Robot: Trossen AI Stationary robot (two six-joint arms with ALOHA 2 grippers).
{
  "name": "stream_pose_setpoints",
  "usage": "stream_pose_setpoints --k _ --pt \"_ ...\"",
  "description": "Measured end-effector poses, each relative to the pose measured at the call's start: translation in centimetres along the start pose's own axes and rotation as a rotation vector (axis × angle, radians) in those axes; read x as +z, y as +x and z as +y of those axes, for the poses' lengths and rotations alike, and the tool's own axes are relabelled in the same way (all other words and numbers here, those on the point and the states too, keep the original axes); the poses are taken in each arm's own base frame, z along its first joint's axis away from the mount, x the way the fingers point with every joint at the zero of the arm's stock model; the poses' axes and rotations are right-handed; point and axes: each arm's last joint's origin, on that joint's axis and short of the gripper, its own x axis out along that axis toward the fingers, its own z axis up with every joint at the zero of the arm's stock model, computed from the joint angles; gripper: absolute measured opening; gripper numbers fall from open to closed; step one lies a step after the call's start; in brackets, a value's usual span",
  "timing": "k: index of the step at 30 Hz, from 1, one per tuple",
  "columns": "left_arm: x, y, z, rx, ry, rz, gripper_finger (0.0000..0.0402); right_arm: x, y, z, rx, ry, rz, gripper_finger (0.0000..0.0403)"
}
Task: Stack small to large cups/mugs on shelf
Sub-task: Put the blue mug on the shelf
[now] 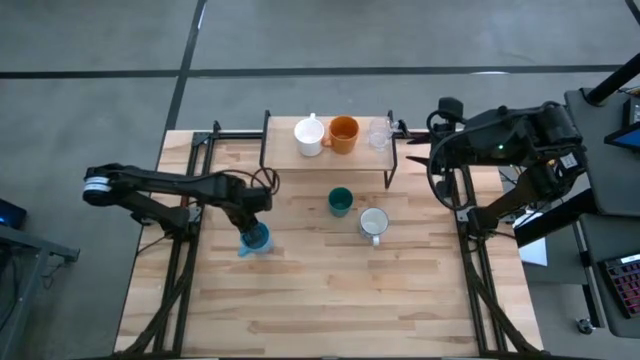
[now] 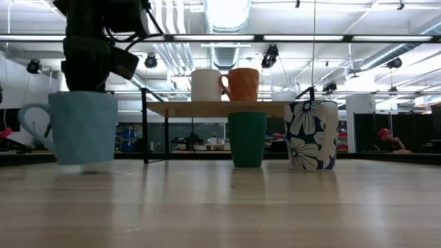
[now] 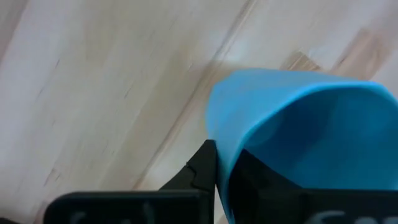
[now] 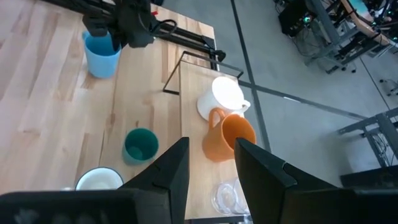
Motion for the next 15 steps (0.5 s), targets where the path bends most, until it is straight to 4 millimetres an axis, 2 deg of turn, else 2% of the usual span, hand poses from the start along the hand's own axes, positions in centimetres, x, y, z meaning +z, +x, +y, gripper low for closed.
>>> stream_pose_setpoints --k 4,7,11,15 --pt "0.2 -1.2 -0.2 -0.023 -0.005 -0.039 0.0003 0.0 0.2 0.1 0.002 -0.003 0.007 0.0121" --pt "0.8 -3.2 -0.7 -0.053 0.008 -0.100 0.0003 0.0 0.3 0.2 0.011 -0.005 0.009 0.0121" --pt "2.1 -7.6 -1.5 -0.045 0.034 -0.270 0.0002 -0.1 0.4 0.3 0.027 0.006 0.013 0.0121" --pt "2.6 -13.1 -1.6 0.078 0.035 -0.452 0.0002 -0.4 0.7 0.5 0.035 0.018 0.055 0.0121"
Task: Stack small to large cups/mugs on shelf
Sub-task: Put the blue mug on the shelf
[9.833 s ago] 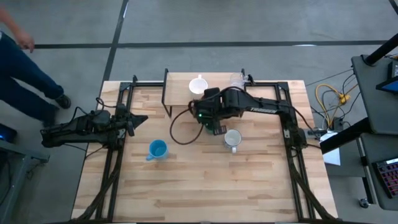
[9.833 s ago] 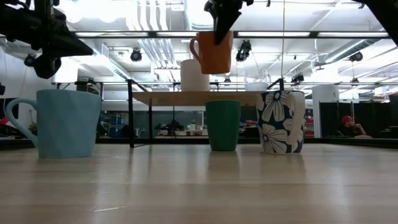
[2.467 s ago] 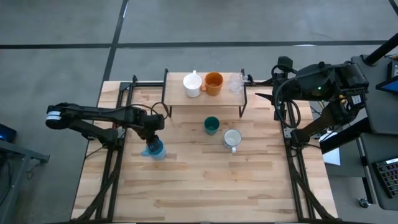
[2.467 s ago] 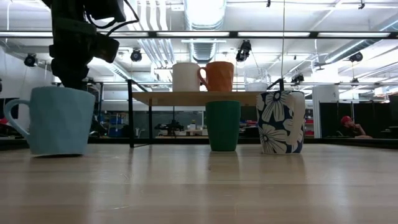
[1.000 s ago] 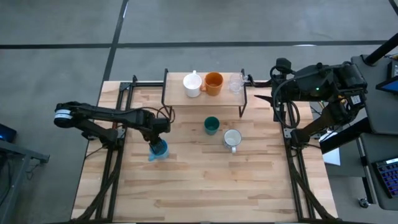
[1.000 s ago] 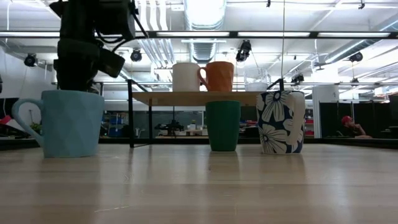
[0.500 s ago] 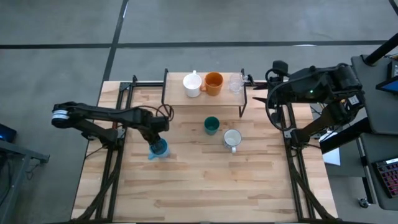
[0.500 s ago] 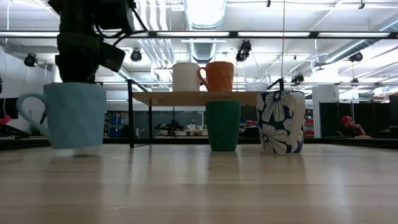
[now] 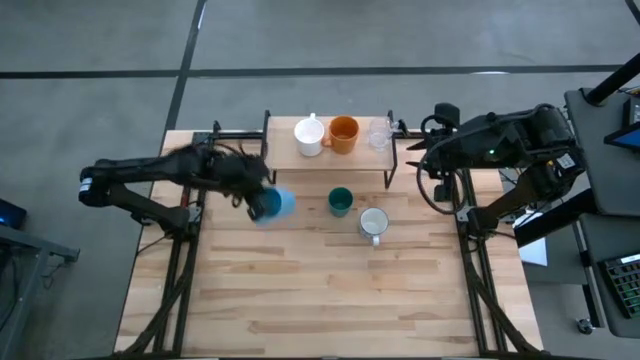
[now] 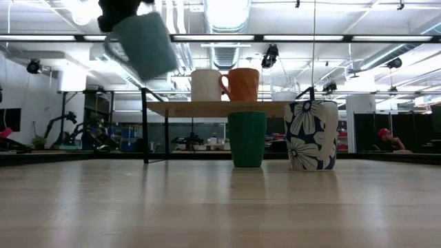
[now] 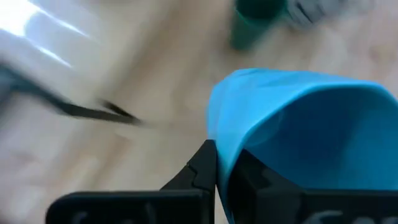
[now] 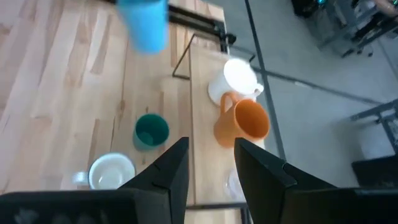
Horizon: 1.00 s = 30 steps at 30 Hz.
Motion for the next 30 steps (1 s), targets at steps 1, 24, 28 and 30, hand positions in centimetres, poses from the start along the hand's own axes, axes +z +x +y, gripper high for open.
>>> stream_pose_setpoints --k 1,24,28,30 --pt "0.5 -1.1 0.2 0.048 0.006 -0.030 0.0002 -0.1 0.1 0.1 0.003 0.004 0.015 0.0121" --pt "7.6 0.3 6.2 0.351 -0.037 0.116 0.0000 -2.4 7.0 4.3 0.057 -0.038 0.324 0.0121" --pt "8.6 1.0 7.1 0.307 -0.064 0.094 0.0000 -3.0 8.1 5.0 0.059 -0.034 0.375 0.0121" --pt "9.0 1.1 7.6 0.287 -0.088 0.082 0.0000 -3.4 8.4 5.2 0.061 -0.043 0.395 0.0121"
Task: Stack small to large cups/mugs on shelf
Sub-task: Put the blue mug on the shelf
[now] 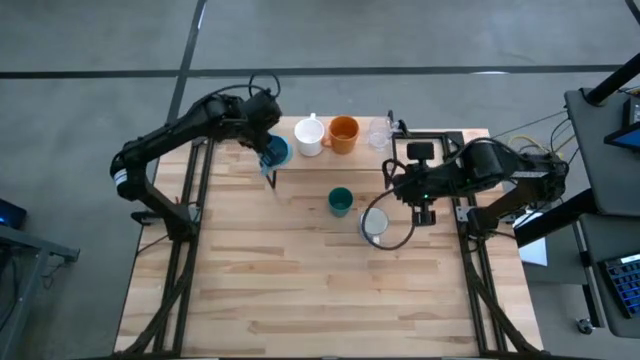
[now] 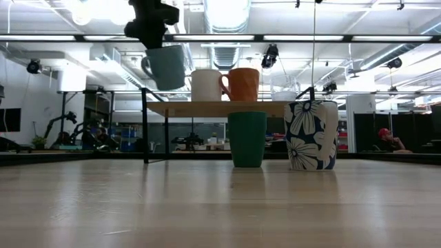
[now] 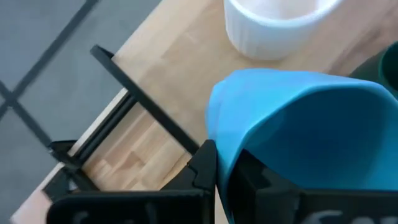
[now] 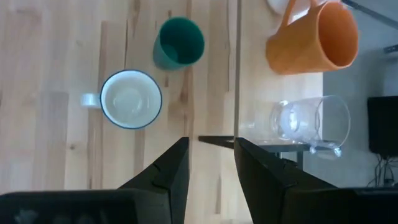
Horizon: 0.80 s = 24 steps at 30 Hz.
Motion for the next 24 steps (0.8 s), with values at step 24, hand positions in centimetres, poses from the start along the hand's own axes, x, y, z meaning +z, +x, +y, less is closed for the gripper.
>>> stream_pose_setpoints --k 24 --pt "2.6 4.5 2.0 -0.043 -0.060 0.075 0.0000 -0.4 -0.1 0.8 0.014 0.046 -0.024 0.0121"
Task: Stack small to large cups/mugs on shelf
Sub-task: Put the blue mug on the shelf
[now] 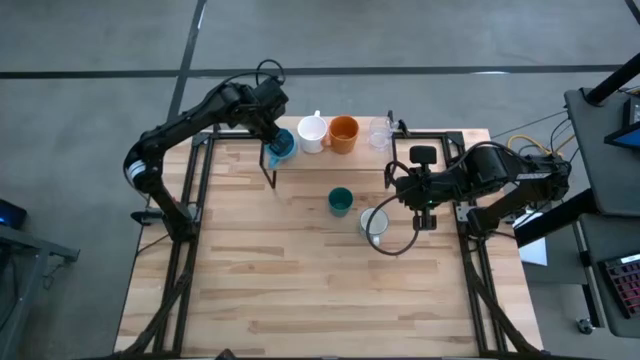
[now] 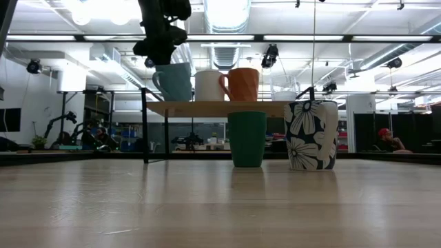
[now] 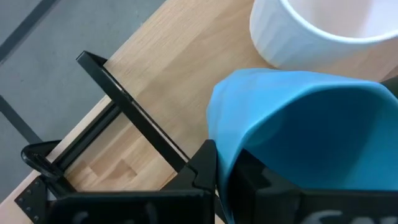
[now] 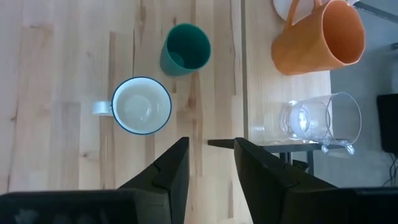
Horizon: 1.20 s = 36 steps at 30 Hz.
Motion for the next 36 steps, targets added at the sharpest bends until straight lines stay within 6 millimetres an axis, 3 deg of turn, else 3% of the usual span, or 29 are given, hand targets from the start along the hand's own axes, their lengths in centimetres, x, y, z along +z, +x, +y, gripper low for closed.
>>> stream_pose_setpoints --k 13,36 --pt "0.8 1.0 0.3 0.004 0.009 -0.015 0.0029 0.1 0.0 0.0 0.001 0.012 -0.010 0.0121" --pt "0.8 1.3 0.4 0.027 0.085 -0.038 0.0035 0.2 -0.2 0.6 0.055 0.016 -0.023 0.0121"
